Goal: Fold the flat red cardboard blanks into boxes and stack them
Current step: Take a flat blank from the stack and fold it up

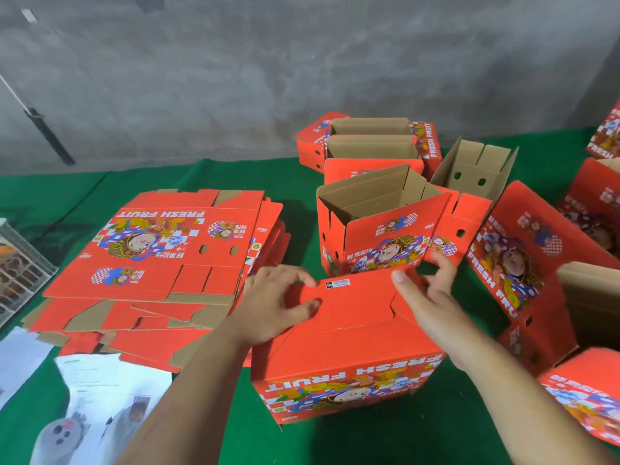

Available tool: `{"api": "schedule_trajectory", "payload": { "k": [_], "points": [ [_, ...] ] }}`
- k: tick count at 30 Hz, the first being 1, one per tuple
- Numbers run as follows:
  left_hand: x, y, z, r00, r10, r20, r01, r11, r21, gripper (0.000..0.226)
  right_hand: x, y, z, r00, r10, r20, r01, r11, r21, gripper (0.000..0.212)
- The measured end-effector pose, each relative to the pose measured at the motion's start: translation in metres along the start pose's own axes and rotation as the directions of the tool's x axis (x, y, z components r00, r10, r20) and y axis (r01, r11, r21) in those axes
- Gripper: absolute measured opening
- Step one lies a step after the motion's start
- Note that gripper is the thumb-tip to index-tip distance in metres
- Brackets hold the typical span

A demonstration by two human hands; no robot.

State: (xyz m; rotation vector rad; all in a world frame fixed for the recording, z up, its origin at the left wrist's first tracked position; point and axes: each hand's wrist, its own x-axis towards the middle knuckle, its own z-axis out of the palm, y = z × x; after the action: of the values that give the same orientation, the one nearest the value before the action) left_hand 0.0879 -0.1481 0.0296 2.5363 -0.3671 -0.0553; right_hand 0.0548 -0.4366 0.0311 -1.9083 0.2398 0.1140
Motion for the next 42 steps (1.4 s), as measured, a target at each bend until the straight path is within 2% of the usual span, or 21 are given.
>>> {"api": "schedule_trajectory", "payload": {
  "k": [3,5,9,11,13,14,15,16,17,18,20,22,23,24,25,27,29,33,35,39,42],
  "points": [
    [0.002,0.005,-0.007,0.957,-0.278,0.086,0.268,0.957,0.107,0.091,0.002,0.004,-0.005,0.996,0.009,0.087,0.007,0.983,-0.182,0.114],
    [0.003,0.012,0.001,0.915,-0.398,0.064,0.393,0.916,0.079,0.094,0.005,0.002,-0.006,0.996,0.038,0.078,-0.001,0.908,-0.418,0.105],
    [-0.004,0.023,0.021,0.916,-0.391,-0.089,0.401,0.895,0.196,0.080,0.009,-0.013,0.010,0.998,0.034,-0.060,-0.067,0.659,-0.750,0.089],
    [-0.003,0.017,0.020,0.928,-0.352,-0.121,0.360,0.931,0.060,0.089,0.010,-0.012,0.012,0.998,0.027,-0.060,-0.063,0.677,-0.733,0.089],
    [-0.004,0.010,0.014,0.916,-0.390,-0.094,0.346,0.886,-0.309,0.104,0.010,-0.009,0.005,0.998,0.054,-0.032,-0.062,0.815,-0.577,0.090],
    [-0.005,0.008,0.011,0.879,-0.476,-0.042,0.381,0.751,-0.539,0.104,0.009,-0.010,0.000,0.996,0.085,-0.018,-0.084,0.897,-0.434,0.091],
    [-0.009,0.006,0.009,0.814,-0.573,0.089,0.447,0.522,-0.727,0.095,0.007,-0.011,-0.003,0.992,0.125,-0.005,-0.121,0.955,-0.272,0.090],
    [-0.013,0.005,0.008,0.740,-0.610,0.284,0.526,0.262,-0.809,0.080,0.003,-0.011,-0.006,0.986,0.168,0.004,-0.166,0.977,-0.136,0.086],
    [-0.019,0.008,0.005,0.681,-0.601,0.418,0.577,0.089,-0.812,0.070,-0.001,-0.009,-0.009,0.978,0.207,0.014,-0.206,0.977,-0.051,0.077],
    [-0.023,0.008,0.003,0.660,-0.585,0.471,0.602,0.037,-0.797,0.065,-0.004,-0.006,-0.011,0.975,0.222,0.017,-0.222,0.975,-0.013,0.067],
    [-0.024,0.011,0.006,0.682,-0.590,0.432,0.589,0.093,-0.803,0.047,-0.009,0.001,-0.016,0.980,0.194,-0.038,-0.194,0.981,0.011,0.046],
    [-0.023,0.016,0.010,0.756,-0.618,0.216,0.427,0.215,-0.878,0.013,-0.012,0.005,-0.021,0.980,0.141,-0.140,-0.139,0.990,0.024,0.044],
    [-0.023,0.021,0.011,0.778,-0.619,0.113,0.332,0.252,-0.909,0.007,-0.013,0.009,-0.024,0.977,0.115,-0.181,-0.111,0.993,0.034,0.042],
    [-0.024,0.022,0.014,0.802,-0.596,0.046,0.251,0.265,-0.931,0.021,-0.013,0.014,-0.026,0.973,0.084,-0.213,-0.076,0.996,0.046,0.037],
    [-0.025,0.022,0.017,0.829,-0.559,0.033,0.183,0.215,-0.959,0.036,-0.013,0.021,-0.027,0.971,0.052,-0.231,-0.042,0.998,0.049,0.030],
    [-0.030,0.020,0.024,0.855,-0.488,0.173,0.246,0.089,-0.965,0.053,-0.015,0.037,-0.027,0.978,0.005,-0.209,0.010,0.998,0.070,0.031],
    [-0.038,0.016,0.035,0.842,-0.401,0.360,0.418,0.064,-0.906,0.058,-0.017,0.058,-0.024,0.991,-0.031,-0.130,0.043,0.995,0.087,0.057],
    [-0.050,0.007,0.073,0.867,-0.482,0.128,0.303,0.305,-0.903,0.060,-0.021,0.104,-0.022,0.995,-0.067,-0.076,0.069,0.997,0.021,0.071],
    [-0.051,0.008,0.085,0.898,-0.438,0.039,0.234,0.400,-0.886,0.058,-0.022,0.120,-0.023,0.993,-0.038,-0.114,0.038,0.999,-0.006,0.070],
    [-0.037,0.023,0.106,0.958,-0.282,-0.043,0.190,0.744,-0.641,0.056,-0.016,0.127,-0.023,0.984,0.055,-0.167,-0.049,0.998,0.041,0.089],
    [-0.028,0.029,0.115,0.950,-0.313,-0.021,0.213,0.690,-0.692,0.059,-0.007,0.117,-0.025,0.959,0.050,-0.278,-0.030,0.997,0.073,0.100]
  ]
}}
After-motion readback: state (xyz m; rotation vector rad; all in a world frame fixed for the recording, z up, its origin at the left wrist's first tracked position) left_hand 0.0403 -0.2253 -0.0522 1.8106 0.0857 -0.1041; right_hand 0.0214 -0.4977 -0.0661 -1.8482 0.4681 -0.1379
